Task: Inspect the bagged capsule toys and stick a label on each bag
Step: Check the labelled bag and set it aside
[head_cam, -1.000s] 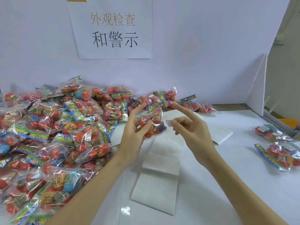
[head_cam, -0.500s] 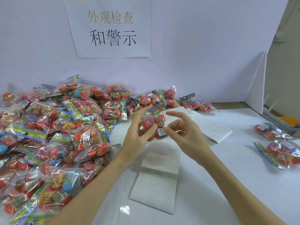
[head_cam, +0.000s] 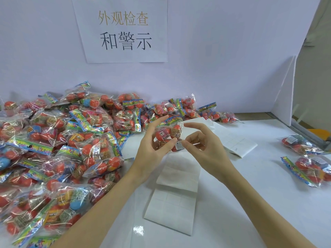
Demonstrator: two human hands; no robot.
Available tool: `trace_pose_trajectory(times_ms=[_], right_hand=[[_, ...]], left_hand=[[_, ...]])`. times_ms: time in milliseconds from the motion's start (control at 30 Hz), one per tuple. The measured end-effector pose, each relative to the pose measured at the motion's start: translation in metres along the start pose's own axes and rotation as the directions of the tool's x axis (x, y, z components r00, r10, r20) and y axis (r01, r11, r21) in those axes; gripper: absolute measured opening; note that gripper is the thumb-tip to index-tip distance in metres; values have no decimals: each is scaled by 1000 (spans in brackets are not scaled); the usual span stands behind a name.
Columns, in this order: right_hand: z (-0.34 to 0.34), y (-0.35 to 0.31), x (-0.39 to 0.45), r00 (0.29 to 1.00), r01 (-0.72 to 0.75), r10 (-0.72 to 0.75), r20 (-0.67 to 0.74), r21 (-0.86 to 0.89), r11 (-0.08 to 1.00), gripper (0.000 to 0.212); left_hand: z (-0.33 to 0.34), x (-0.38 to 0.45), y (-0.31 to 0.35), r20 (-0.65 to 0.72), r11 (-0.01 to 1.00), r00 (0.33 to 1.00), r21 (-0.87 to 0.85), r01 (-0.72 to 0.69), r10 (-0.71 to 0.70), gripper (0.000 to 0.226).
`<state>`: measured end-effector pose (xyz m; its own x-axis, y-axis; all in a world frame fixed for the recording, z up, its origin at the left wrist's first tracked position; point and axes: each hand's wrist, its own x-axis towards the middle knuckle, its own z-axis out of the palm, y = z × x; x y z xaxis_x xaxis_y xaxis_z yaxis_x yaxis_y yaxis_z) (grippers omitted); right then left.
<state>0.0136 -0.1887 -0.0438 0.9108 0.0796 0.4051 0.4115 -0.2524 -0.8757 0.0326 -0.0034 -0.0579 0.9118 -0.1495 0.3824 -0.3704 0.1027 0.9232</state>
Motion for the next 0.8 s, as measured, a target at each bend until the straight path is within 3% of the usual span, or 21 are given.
trace_pose_trajectory(times_ms=[300, 467, 533, 633, 700, 800], right_hand=[[0, 0, -1, 1000, 2, -2, -21, -19, 1000, 41], [2, 2, -3, 995, 17, -37, -93, -212, 977, 43], [-3, 2, -1, 990, -121, 109, -92, -138, 983, 36], [-6, -1, 1, 944, -330, 328, 40, 164, 930, 20], [-2, -3, 0, 936, -351, 337, 100, 221, 910, 25], [4, -2, -1, 954, -298, 287, 84, 159, 941, 30]], left_hand=[[-2, 1, -2, 29, 1000, 1000, 22, -12, 11, 76], [-2, 2, -5, 17, 1000, 1000, -8, -8, 8, 77], [-3, 2, -6, 5, 1000, 1000, -28, -12, 12, 80], [-4, 2, -7, 27, 998, 999, -60, -21, 23, 90], [-3, 2, -7, 44, 997, 999, -73, -21, 24, 96], [0, 0, -7, 39, 992, 999, -122, -13, 18, 99]])
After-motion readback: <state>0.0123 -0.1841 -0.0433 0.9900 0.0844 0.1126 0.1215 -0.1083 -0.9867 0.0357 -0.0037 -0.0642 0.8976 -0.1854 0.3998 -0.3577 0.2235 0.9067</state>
